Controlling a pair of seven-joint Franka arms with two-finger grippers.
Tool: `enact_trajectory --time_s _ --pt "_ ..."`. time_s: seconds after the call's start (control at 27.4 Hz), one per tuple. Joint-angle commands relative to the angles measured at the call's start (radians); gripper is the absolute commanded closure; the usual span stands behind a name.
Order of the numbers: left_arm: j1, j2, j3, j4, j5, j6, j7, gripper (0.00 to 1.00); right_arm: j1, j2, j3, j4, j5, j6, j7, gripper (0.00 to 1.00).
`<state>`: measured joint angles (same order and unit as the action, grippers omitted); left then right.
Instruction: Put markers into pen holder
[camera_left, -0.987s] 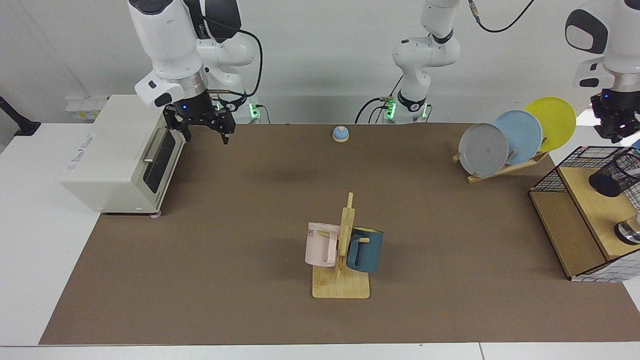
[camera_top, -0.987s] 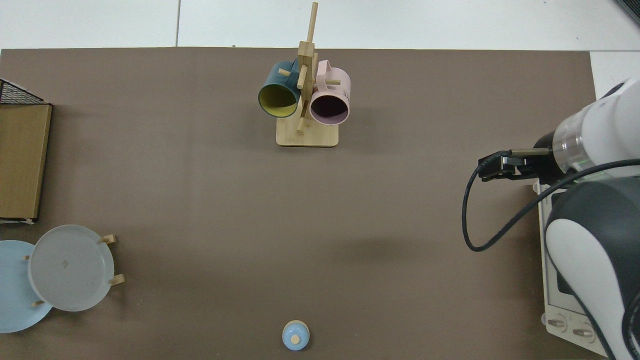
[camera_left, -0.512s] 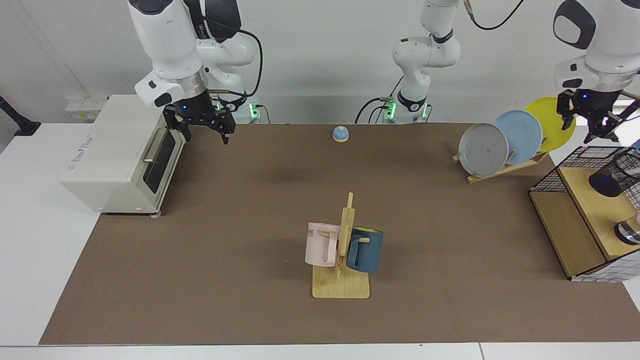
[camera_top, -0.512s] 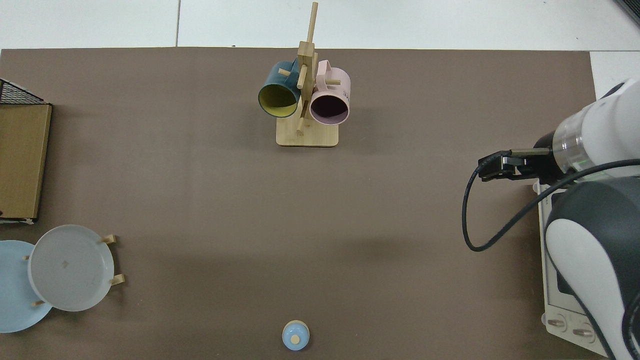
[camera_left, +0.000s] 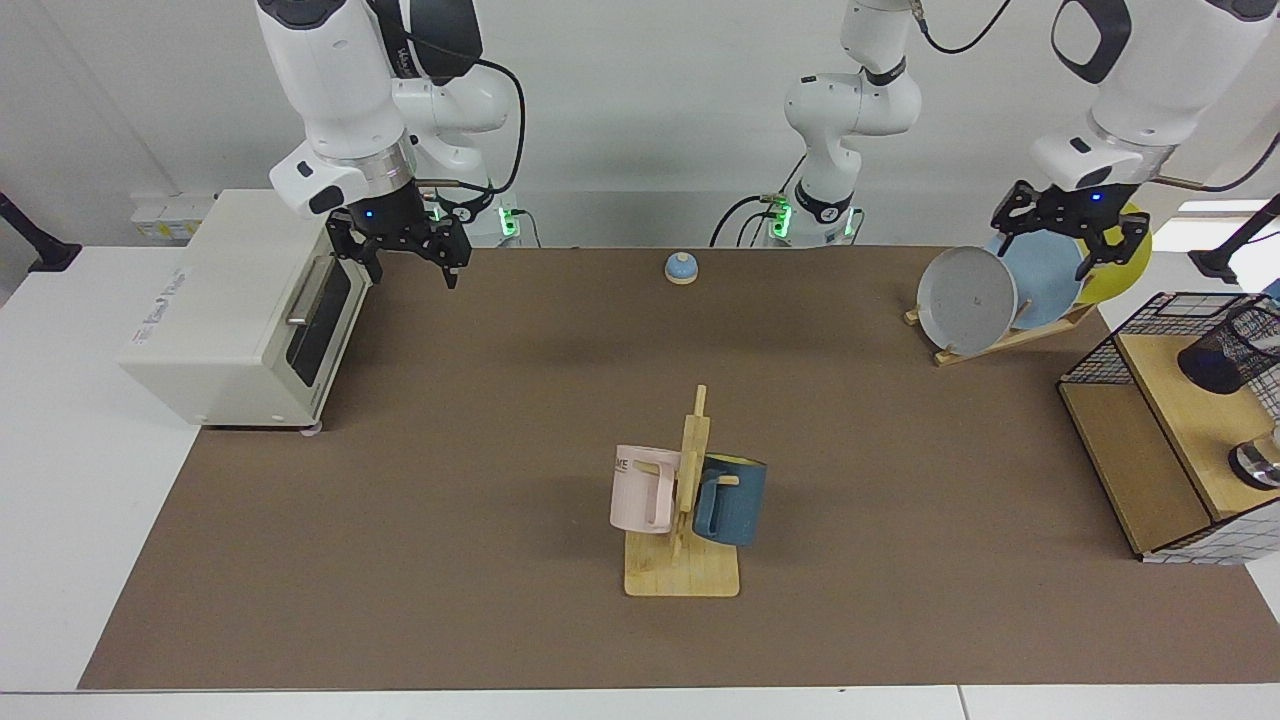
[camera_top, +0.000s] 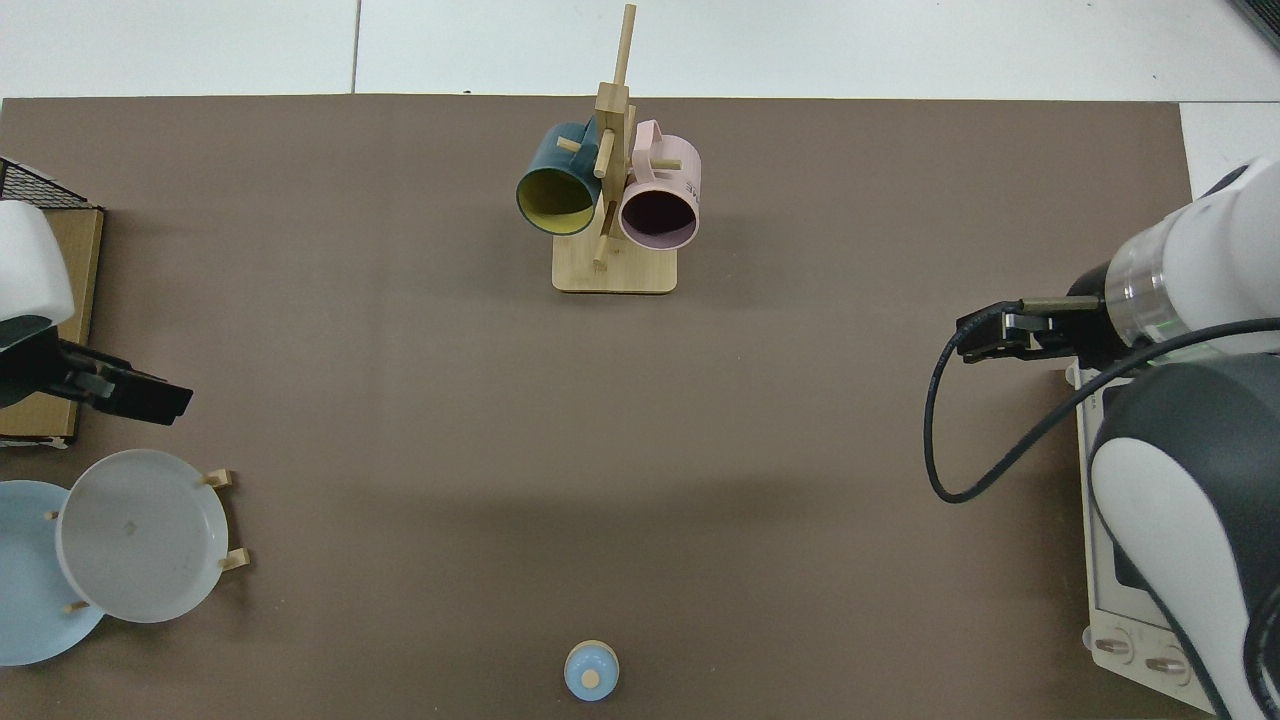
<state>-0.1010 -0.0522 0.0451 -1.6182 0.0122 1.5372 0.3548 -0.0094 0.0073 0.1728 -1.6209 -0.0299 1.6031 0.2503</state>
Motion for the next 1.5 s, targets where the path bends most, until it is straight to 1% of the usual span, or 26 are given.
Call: enact_trajectory --time_s 0.0,0.11,0.26,0.33,0.62,0.8,0.91,1.46 --pt "0.006 0.054 0.007 0.090 -0.049 -0.066 -0.060 0.00 -0.017 0.008 0.011 0.019 0.010 -0.020 -0.019 0.00" --pt "0.007 0.066 0.007 0.112 -0.066 -0.068 -0.080 0.00 -0.017 0.008 0.011 0.019 0.010 -0.020 -0.019 0.00" --pt "0.007 0.109 0.009 0.188 -0.066 -0.107 -0.082 0.00 -0.017 0.008 0.011 0.019 0.010 -0.020 -0.019 0.00" --pt "0.010 0.117 0.009 0.202 -0.058 -0.109 -0.080 0.00 -0.017 0.008 0.011 0.019 0.010 -0.020 -0.019 0.00" --pt "0.012 0.086 0.024 0.184 -0.051 -0.117 -0.073 0.00 -0.017 0.008 0.011 0.019 0.010 -0.020 -0.019 0.00" --pt "0.010 0.046 0.013 0.118 0.002 -0.118 -0.076 0.00 -0.017 0.008 0.011 0.019 0.010 -0.019 -0.019 0.00" --pt "0.010 0.022 0.013 0.077 0.002 -0.103 -0.076 0.00 -0.017 0.008 0.011 0.019 0.010 -0.020 -0.019 0.00" --pt "0.012 0.023 0.010 0.081 0.002 -0.086 -0.076 0.00 -0.017 0.008 0.011 0.019 0.010 -0.020 -0.019 0.00"
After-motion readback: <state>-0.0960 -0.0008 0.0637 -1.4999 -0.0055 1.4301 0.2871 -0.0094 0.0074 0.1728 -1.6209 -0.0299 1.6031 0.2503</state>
